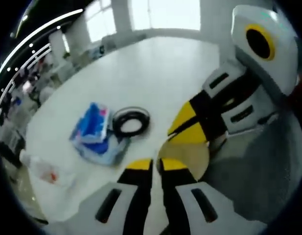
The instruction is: Arrange the tabletop items into an orderly group along one side of the table until the central work area is clear of visible clutter.
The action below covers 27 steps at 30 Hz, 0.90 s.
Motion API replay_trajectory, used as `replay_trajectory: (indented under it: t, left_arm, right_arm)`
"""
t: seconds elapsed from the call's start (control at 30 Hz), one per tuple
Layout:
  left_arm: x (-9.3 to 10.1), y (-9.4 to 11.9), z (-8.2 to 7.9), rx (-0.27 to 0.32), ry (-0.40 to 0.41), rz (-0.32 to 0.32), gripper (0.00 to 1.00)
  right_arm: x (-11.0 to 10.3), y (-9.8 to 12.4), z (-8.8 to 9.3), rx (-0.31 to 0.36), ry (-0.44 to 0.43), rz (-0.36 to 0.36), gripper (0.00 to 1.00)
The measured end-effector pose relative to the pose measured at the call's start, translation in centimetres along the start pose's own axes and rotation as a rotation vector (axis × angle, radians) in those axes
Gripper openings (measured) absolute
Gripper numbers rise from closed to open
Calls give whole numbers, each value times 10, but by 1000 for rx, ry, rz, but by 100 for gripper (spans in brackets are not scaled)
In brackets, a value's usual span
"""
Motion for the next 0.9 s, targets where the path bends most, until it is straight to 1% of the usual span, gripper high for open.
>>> replay_trajectory:
  t: [0.13, 0.27, 0.33, 0.37, 0.43, 0.47, 0.5, 0.57, 0.63, 0.67, 0.73, 0.9]
  left_arm:
    - [-1, 5, -2, 33, 37, 11, 12]
    - [0, 9, -3, 66, 59, 20, 21]
    - [2, 11, -8, 138, 81, 48, 23]
    - [3, 14, -13, 194, 111, 67, 23]
    - [3, 18, -16, 236, 188, 89, 23]
    - [3, 20, -17, 254, 189, 93, 24]
    - [2, 22, -16, 260, 177, 86, 26]
    - [1, 26, -18, 290, 153, 73, 29]
    - [0, 32, -18, 312, 167, 66, 33]
    - [0, 36, -19, 338, 173, 65, 34]
    - [-3, 41, -17, 350, 188, 51, 38]
    - [-11, 56, -10, 398, 194, 12, 50]
  right_arm:
    - [1, 0, 2, -14, -19, -10, 0]
    - [2, -1, 2, -18, -30, -15, 0]
    - [3, -2, 2, -22, -38, -17, 0]
    - [4, -3, 3, -25, -44, -17, 0]
    - [5, -3, 5, -35, -58, -18, 0]
    - [5, -3, 5, -33, -64, -19, 0]
    - [5, -3, 5, -32, -70, -21, 0]
    - [5, -3, 5, -35, -107, -29, 0]
    - [6, -4, 5, -33, -143, -36, 0]
    - [7, -4, 5, -35, -147, -36, 0]
    - [8, -4, 5, -37, -156, -40, 0]
    - [10, -6, 6, -54, -187, -52, 0]
Point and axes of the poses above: the point that each gripper's makers call its tool centre point, and the gripper's own axes: y roughly backward along the fingers, x roughly to its right, z roughly out of its underside, the point moved 5 cm from there along y, roughly backward along the fingers, and after that the axes turned 2 degrees about x, right-handed, at the moved point
